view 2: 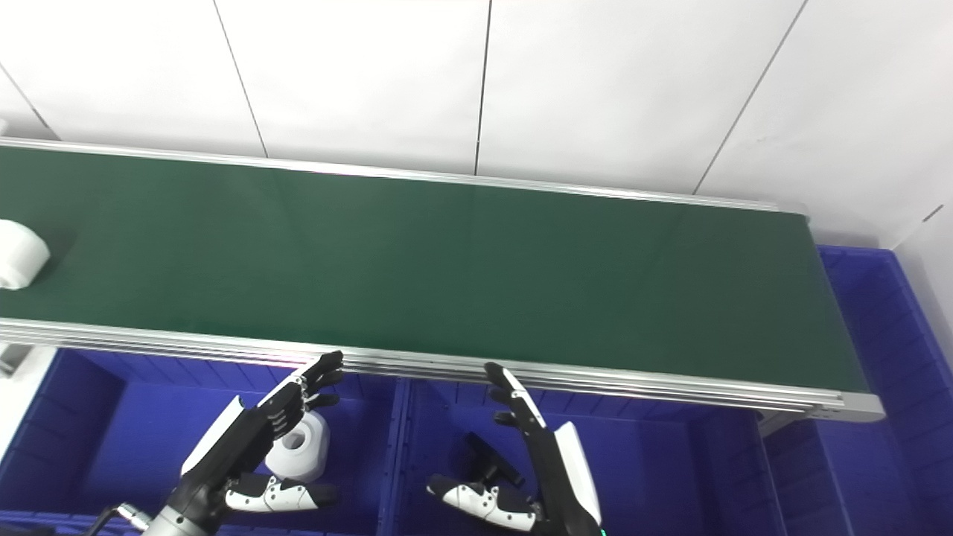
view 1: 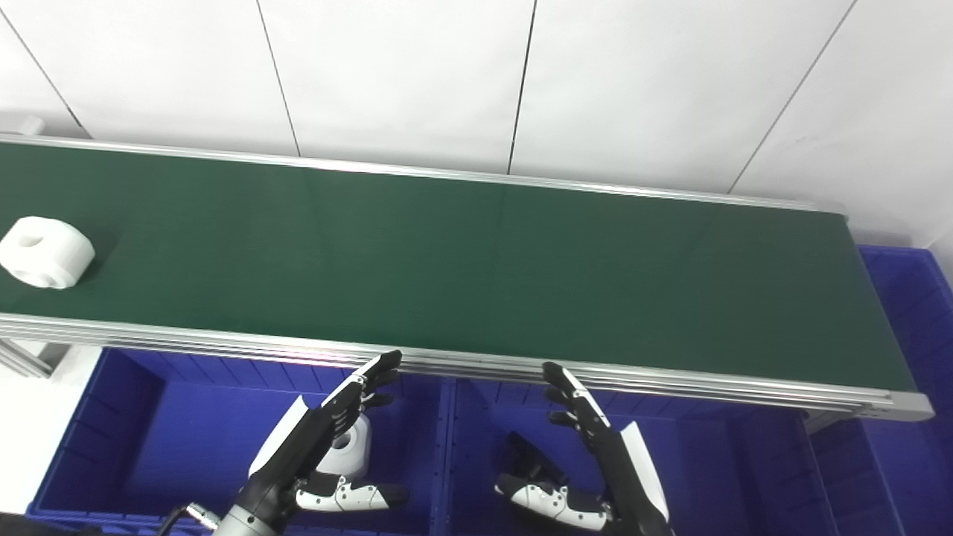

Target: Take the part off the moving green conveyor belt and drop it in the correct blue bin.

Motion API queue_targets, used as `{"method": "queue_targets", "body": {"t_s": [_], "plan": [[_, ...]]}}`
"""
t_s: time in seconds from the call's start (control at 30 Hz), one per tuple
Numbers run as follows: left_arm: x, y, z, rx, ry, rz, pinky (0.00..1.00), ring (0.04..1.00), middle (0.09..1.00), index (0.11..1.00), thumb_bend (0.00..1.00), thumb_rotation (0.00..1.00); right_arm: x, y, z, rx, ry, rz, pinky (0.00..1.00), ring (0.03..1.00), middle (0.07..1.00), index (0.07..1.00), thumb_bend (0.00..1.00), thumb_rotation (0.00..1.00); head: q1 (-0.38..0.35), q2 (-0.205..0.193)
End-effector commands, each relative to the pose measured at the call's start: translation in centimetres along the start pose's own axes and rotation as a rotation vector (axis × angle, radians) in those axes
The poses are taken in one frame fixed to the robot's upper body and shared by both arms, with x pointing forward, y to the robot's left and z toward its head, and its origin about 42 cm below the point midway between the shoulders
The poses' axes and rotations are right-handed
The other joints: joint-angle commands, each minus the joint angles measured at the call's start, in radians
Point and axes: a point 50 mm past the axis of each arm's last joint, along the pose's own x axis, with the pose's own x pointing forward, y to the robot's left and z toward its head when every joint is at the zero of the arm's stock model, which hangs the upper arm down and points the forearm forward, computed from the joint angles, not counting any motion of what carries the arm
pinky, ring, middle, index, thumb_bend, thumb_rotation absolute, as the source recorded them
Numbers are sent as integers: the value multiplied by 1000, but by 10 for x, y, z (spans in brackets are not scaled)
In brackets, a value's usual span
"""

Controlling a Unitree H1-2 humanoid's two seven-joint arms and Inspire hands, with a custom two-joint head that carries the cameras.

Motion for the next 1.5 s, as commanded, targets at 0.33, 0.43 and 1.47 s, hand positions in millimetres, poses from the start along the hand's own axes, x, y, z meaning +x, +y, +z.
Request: {"method": "queue_targets", "body": {"t_s": [0.33,0.43,1.47], "plan": [[8,-7,0,-29,-40,16,815,907,946,923,715,255,-5,-9,-13,-11,-22,-9,806,882,905,929,729,229,223,-93],[12,-11,-3,-34,-32,25,800,889,929,903,760,268,-6,-13,-19,-2,-25,-10,820,890,915,942,708,235,276,-120],[36,26,51,74,-231,13,773,868,913,896,797,293,9,-14,-28,-8,-66,-27,771,890,926,960,628,219,256,-117]]}}
